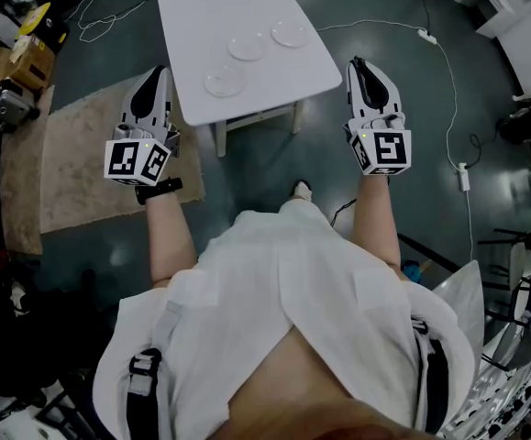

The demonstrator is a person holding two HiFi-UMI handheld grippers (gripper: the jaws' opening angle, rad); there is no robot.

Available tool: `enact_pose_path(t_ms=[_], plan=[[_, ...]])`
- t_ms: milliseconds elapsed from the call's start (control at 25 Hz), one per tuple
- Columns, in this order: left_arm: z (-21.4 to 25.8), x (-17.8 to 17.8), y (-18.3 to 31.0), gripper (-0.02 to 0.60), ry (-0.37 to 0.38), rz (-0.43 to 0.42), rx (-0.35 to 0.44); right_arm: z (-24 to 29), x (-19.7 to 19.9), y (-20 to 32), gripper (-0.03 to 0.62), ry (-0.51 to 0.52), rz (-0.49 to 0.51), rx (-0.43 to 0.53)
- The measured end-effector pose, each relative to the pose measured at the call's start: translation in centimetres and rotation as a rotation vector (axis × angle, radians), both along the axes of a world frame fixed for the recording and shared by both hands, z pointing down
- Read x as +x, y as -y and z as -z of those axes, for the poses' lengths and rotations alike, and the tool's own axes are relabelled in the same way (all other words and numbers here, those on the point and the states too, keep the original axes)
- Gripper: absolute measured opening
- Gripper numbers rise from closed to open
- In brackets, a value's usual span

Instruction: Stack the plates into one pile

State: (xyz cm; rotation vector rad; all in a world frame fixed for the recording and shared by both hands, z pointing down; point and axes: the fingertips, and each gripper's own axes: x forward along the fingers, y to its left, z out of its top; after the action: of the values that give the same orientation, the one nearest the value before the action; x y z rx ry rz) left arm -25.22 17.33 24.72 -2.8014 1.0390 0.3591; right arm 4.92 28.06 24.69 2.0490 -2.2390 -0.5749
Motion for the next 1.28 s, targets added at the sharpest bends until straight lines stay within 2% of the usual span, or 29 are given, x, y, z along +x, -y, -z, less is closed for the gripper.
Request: enact_pose_path(t_ms=[320, 520, 680, 1000, 1280], plan=[[-0.7, 2.5, 4.0, 0.012, 0.016, -0.007, -0.014, -0.9, 1.9, 4.9, 0.037, 0.002, 0.006, -0.015], [-1.4, 6.3, 8.5, 0.012, 0.034, 0.004, -0.029, -2.3, 5.7, 10.2, 0.039, 0.015, 0.027, -0.036], [-2.0, 9.7, 13.0, 0.012, 0.066, -0.005, -0.049, -3.4, 8.6, 15.7, 0.070, 0.036, 0.044, -0.061], [-6.2, 15.9, 21.6, 0.012, 0.121, -0.025, -0.159, -8.4, 12.8, 25.8, 0.086, 0.059, 0.079, -0.185], [-11.6, 22.6, 26.6, 0.012, 0.166, -0.061, -0.281, -14.8, 15.8, 31.9, 0.091, 0.083, 0.109, -0.331]])
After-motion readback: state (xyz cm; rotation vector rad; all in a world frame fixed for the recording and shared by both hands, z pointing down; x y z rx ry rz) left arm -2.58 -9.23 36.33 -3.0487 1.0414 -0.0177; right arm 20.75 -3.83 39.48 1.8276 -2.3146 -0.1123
